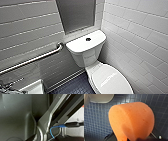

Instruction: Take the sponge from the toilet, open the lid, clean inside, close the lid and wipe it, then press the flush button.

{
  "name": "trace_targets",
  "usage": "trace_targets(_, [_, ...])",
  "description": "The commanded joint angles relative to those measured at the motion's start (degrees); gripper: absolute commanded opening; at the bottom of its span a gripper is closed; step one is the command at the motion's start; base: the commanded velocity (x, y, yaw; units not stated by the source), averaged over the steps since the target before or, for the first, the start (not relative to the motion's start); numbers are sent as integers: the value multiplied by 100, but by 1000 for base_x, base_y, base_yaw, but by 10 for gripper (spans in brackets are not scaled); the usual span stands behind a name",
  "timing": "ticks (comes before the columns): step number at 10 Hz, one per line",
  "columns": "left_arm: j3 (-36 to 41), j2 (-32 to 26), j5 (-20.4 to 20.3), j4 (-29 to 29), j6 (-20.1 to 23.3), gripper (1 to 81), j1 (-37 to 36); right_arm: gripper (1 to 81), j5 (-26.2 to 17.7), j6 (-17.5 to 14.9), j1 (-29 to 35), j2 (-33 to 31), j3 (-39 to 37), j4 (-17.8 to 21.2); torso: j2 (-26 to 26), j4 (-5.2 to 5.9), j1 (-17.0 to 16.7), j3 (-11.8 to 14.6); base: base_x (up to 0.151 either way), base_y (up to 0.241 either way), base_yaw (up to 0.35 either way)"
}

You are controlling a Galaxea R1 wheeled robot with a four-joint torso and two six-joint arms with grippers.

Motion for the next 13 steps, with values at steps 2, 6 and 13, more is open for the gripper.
trace_targets(2, [179,-252,516,-102,18,811,-60,10,-476,-21,-271,-68,71,-1381,573,0,-369,0,0,0,0])
trace_targets(6, [135,-314,516,-102,9,811,-60,10,-476,-21,-799,240,-254,-1865,1012,0,-649,584,0,0,0])
trace_targets(13, [-857,168,533,-348,-17,811,-60,10,-880,-21,-1327,1364,-1809,-2032,2319,0,-1499,1846,0,0,0])
